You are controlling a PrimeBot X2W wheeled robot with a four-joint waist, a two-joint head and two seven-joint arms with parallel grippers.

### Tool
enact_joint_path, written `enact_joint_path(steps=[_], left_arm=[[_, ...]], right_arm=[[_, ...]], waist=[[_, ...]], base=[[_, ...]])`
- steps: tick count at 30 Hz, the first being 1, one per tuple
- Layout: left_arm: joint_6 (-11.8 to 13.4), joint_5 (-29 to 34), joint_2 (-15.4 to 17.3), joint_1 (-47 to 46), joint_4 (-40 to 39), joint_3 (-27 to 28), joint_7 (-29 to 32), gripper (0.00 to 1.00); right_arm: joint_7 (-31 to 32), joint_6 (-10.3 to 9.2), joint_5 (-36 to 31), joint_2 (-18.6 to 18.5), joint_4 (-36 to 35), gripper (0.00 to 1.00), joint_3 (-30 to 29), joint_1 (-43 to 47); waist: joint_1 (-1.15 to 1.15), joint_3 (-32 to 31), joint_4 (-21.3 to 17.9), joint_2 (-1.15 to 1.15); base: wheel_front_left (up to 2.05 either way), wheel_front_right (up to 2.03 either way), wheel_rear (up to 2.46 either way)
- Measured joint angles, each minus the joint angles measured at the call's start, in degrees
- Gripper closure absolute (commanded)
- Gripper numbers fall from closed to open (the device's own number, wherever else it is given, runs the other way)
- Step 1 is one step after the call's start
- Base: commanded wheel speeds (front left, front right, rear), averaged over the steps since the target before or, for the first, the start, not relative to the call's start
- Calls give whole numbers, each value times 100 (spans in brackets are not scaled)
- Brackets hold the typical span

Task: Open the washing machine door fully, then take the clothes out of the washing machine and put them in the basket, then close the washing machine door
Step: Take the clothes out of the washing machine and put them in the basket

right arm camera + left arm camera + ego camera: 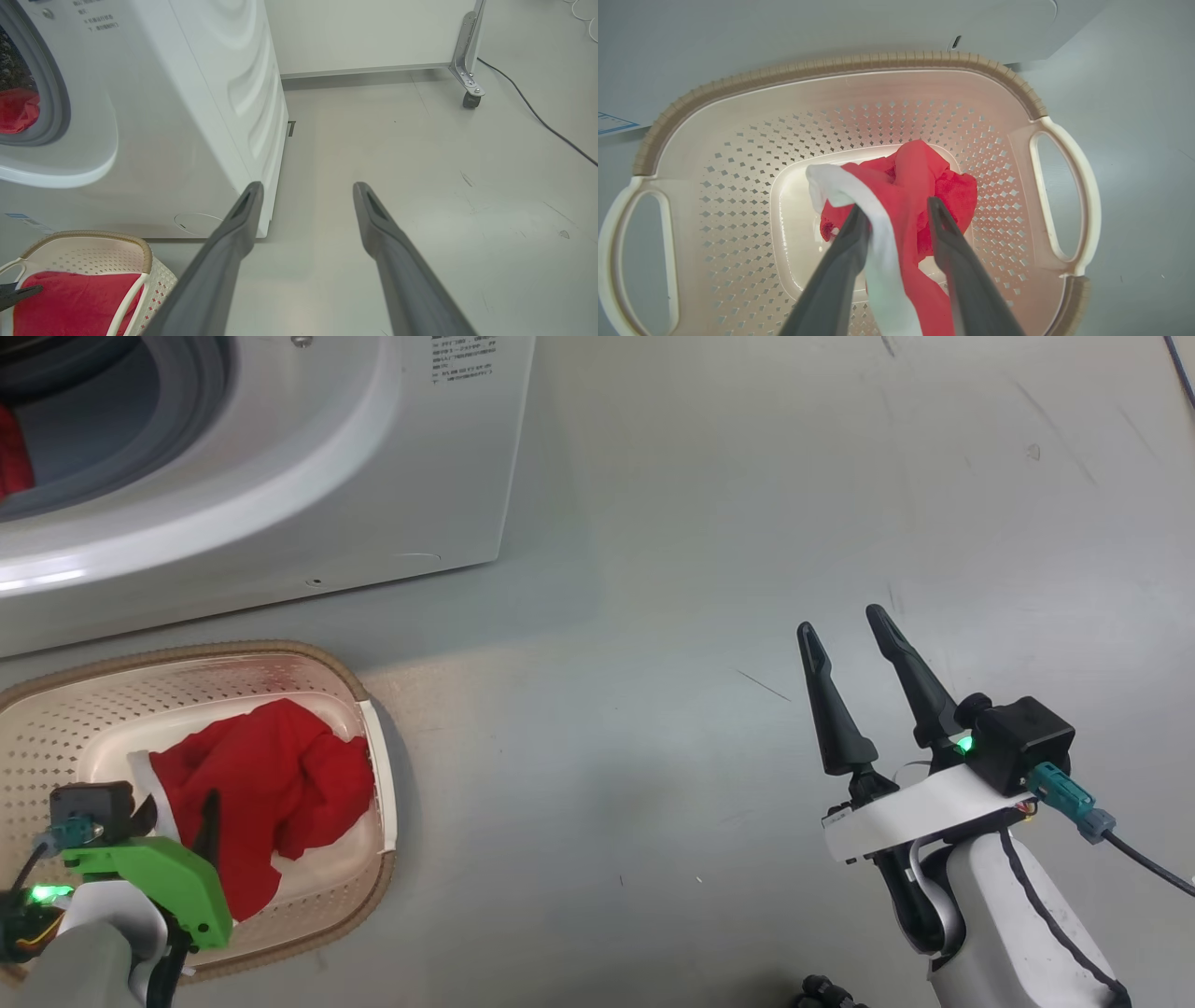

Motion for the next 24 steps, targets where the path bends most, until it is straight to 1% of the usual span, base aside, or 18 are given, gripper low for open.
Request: enact_joint_path(steps=[5,11,20,24], left_arm=[[0,1,-103,-146,142,-63,-138,0],[-1,18,-270,-275,131,-244,-380,0],[-2,42,-368,-308,116,-346,-581,0],[-5,42,-403,-310,-57,-343,-653,0]], right_arm=[[0,-22,0,1,15,0,-44,-5],[0,-22,0,1,81,0,-153,-14],[0,-18,0,1,229,0,-259,-13],[0,-16,0,-1,293,0,-352,5]], waist=[[0,-124,83,0],[0,-359,213,0],[0,-847,500,0],[0,-1102,654,0]], base=[[0,0,0],[0,0,0],[0,0,0],[0,0,0]])
